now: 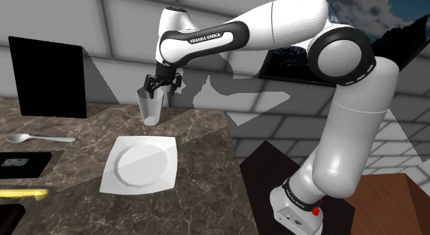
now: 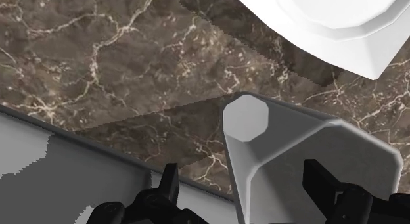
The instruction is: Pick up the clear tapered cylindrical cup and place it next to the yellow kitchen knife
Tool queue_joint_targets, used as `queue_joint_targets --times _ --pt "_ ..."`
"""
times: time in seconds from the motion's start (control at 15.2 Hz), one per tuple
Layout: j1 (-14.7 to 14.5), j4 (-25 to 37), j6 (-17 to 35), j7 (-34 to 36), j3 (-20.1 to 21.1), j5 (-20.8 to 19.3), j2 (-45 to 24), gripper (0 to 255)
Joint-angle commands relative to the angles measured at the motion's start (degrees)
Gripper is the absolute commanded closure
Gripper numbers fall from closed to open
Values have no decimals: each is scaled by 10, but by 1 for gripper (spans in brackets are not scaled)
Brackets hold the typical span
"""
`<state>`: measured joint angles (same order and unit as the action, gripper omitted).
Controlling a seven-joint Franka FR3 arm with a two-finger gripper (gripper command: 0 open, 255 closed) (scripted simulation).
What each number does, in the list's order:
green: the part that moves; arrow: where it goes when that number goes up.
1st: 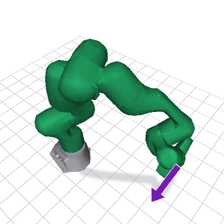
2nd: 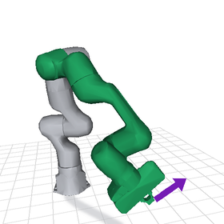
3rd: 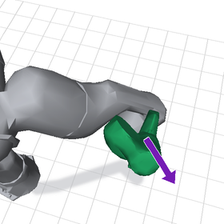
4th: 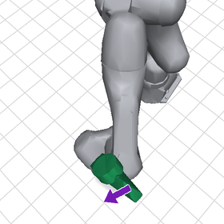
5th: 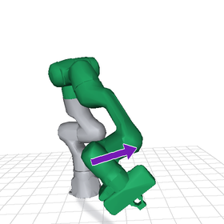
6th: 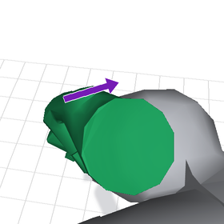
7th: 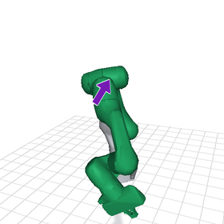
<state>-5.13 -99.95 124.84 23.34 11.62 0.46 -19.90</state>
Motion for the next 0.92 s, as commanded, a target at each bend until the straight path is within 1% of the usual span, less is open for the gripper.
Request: queue_joint_targets --times 0.0,0.46,0.53,0.86 --pt "-1 -4 9 1 0 -1 -5 0" --pt "-1 -4 9 1 0 -1 -5 0" --pt "-1 -4 9 1 0 -1 -5 255" --pt "-1 -4 9 1 0 -1 -5 255"
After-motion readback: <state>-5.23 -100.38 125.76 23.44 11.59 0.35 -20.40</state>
